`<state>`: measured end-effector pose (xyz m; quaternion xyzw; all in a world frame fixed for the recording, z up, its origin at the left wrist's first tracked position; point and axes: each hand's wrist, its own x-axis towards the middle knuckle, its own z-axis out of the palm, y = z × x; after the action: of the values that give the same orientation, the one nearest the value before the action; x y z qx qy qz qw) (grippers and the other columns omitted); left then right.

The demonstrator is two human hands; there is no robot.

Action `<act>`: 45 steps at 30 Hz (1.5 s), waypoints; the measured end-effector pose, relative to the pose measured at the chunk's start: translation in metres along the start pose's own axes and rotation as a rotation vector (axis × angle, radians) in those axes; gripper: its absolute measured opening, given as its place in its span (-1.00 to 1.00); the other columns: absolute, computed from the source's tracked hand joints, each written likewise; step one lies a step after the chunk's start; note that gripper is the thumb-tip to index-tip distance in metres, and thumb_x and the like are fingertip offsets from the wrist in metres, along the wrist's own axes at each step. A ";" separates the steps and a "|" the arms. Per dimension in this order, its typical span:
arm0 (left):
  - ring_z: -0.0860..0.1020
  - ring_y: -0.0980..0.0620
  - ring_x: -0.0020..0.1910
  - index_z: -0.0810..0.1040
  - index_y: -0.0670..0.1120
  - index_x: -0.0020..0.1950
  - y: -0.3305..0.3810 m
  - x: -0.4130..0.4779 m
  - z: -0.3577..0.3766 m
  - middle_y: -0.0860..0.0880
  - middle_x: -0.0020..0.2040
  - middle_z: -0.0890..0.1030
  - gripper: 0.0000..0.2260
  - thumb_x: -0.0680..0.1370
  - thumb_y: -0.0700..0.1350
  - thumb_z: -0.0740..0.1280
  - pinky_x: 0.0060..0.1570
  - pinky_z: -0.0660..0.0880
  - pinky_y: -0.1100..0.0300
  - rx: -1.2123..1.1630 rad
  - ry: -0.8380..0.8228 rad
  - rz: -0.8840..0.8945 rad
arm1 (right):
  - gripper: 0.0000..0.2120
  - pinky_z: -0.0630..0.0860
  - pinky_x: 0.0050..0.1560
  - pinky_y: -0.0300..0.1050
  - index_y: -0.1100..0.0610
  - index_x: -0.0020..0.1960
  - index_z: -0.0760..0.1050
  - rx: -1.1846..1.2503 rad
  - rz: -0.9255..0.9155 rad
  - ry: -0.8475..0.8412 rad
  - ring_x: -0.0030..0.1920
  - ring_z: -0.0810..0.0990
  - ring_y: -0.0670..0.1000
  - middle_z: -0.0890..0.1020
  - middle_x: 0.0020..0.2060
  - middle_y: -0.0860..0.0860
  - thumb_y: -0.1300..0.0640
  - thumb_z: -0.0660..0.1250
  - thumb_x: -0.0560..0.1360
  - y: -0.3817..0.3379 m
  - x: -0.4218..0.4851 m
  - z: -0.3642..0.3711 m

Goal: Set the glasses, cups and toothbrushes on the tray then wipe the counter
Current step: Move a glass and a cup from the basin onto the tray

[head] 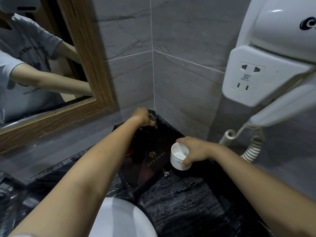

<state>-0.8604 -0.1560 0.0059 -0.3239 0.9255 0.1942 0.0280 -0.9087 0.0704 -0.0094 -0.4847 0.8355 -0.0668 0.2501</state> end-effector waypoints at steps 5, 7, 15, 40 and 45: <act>0.56 -0.15 0.03 0.52 -0.24 0.07 0.000 0.000 0.000 -0.19 0.10 0.59 -0.54 0.34 0.03 0.48 -0.12 0.46 0.09 0.025 0.006 0.009 | -0.28 0.47 0.20 0.01 0.14 0.32 0.32 0.006 0.005 -0.005 0.18 0.44 0.09 0.42 0.23 0.09 0.04 0.54 0.26 -0.001 0.000 0.003; 0.56 -0.10 -0.05 0.54 -0.22 0.01 -0.001 0.000 0.002 -0.17 0.07 0.61 -0.58 0.32 0.04 0.49 -0.15 0.47 0.11 0.024 0.001 0.010 | -0.28 0.46 0.21 0.01 0.14 0.33 0.31 0.006 0.009 -0.012 0.20 0.44 0.10 0.41 0.24 0.08 0.04 0.53 0.26 -0.002 0.000 0.004; 0.52 -0.17 0.12 0.47 -0.26 0.14 0.000 -0.003 0.006 -0.21 0.16 0.55 -0.45 0.34 0.09 0.48 -0.05 0.43 0.10 0.026 0.008 0.035 | -0.26 0.45 0.23 0.03 0.15 0.35 0.30 -0.011 0.004 -0.015 0.21 0.44 0.11 0.41 0.25 0.09 0.04 0.53 0.27 -0.011 0.002 0.000; 0.50 0.19 0.04 0.36 0.11 0.28 -0.009 -0.153 0.113 0.17 0.09 0.53 -0.34 0.25 -0.03 0.55 -0.13 0.39 0.49 -0.811 0.201 0.112 | -0.01 0.28 0.33 -0.14 0.05 0.52 0.03 0.050 -0.122 0.024 0.41 0.29 0.02 0.25 0.46 0.00 -0.02 0.53 0.27 -0.036 0.012 0.011; 0.49 0.15 0.04 0.37 0.07 0.27 -0.009 -0.140 0.109 0.16 0.08 0.51 -0.37 0.26 -0.01 0.54 -0.13 0.39 0.39 -0.828 0.234 0.043 | -0.14 0.15 0.45 -0.11 0.11 0.52 0.06 0.206 -0.075 0.099 0.49 0.19 0.01 0.18 0.51 0.04 -0.15 0.40 0.40 -0.029 0.012 0.012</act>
<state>-0.7525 -0.0387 -0.0732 -0.3082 0.7729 0.5118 -0.2138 -0.8849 0.0470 -0.0140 -0.4836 0.8166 -0.1856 0.2546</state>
